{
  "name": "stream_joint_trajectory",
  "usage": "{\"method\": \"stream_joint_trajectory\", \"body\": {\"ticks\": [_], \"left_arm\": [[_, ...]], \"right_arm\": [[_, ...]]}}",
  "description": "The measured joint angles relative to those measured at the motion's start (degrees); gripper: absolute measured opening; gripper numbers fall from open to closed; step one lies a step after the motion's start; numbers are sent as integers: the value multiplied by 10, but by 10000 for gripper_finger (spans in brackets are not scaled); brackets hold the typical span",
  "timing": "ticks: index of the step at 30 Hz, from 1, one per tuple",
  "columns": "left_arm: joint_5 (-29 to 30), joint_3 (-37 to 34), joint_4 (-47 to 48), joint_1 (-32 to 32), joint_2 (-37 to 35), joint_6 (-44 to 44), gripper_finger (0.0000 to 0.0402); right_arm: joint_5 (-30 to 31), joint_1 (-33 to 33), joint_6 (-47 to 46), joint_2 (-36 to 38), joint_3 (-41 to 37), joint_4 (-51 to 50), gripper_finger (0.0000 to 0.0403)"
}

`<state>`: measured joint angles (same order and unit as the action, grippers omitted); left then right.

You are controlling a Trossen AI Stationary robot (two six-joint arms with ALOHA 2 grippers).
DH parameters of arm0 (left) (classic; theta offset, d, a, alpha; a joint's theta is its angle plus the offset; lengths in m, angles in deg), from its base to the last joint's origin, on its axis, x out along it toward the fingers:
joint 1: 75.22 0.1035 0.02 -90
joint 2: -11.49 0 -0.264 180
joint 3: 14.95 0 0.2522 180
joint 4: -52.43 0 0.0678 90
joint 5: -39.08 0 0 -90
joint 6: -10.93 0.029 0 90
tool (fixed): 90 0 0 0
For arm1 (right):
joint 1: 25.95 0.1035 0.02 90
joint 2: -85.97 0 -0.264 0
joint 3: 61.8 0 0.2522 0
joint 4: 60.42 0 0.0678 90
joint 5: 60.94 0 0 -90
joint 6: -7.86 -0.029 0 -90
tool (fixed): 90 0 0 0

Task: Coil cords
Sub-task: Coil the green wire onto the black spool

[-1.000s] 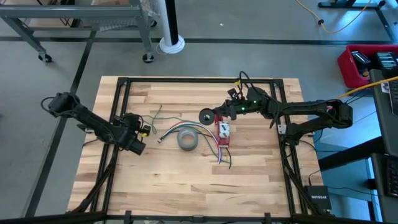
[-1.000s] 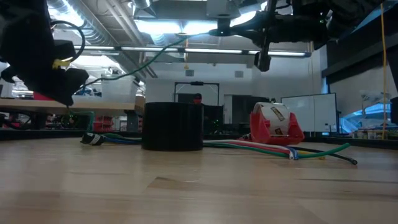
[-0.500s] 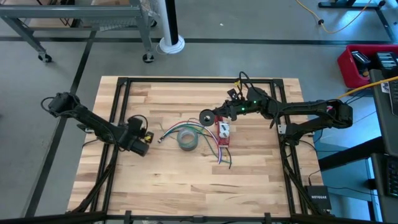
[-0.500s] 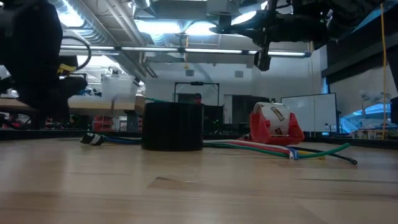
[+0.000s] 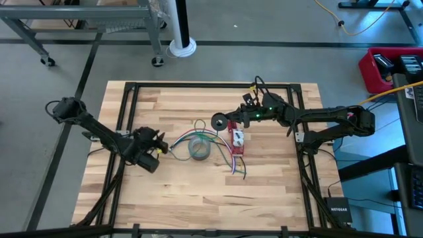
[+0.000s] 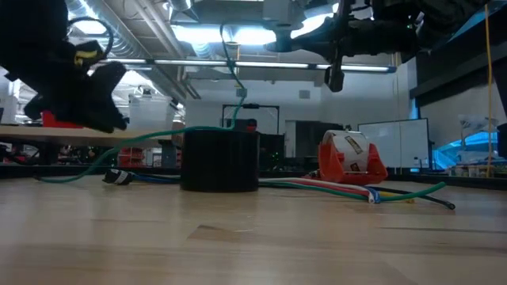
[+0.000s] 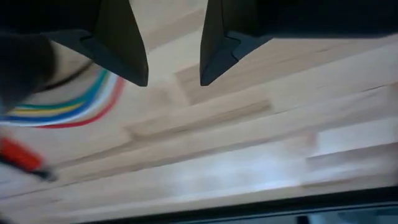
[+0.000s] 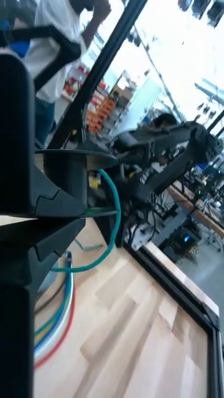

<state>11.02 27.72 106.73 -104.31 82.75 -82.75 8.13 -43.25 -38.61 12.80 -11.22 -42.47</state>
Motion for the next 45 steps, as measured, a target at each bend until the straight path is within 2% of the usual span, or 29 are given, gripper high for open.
{"method": "stream_joint_trajectory", "body": {"ticks": [3,11,17,19,22,27,31,34,42,45], "left_arm": [[38,0,-51,-19,0,26,139],[196,1,-185,-82,-1,135,139],[208,1,-285,-87,-16,225,139],[194,1,-333,-85,-28,292,139],[160,1,-436,-76,-49,442,139],[54,1,-625,-41,-72,722,139],[-14,1,-723,-2,-72,863,139],[-48,1,-741,28,-72,896,139],[-157,1,-741,92,-70,881,139],[-179,1,-742,107,-70,881,139]], "right_arm": [[10,0,11,0,0,-11,2],[38,0,35,0,0,-32,2],[38,0,63,0,0,-30,2],[34,0,87,0,0,-30,2],[34,0,118,0,0,-31,2],[16,0,155,0,0,-31,2],[3,0,166,0,0,-32,2],[3,0,167,0,0,-32,3],[3,0,168,0,0,-37,3],[3,0,168,0,0,-41,3]]}}
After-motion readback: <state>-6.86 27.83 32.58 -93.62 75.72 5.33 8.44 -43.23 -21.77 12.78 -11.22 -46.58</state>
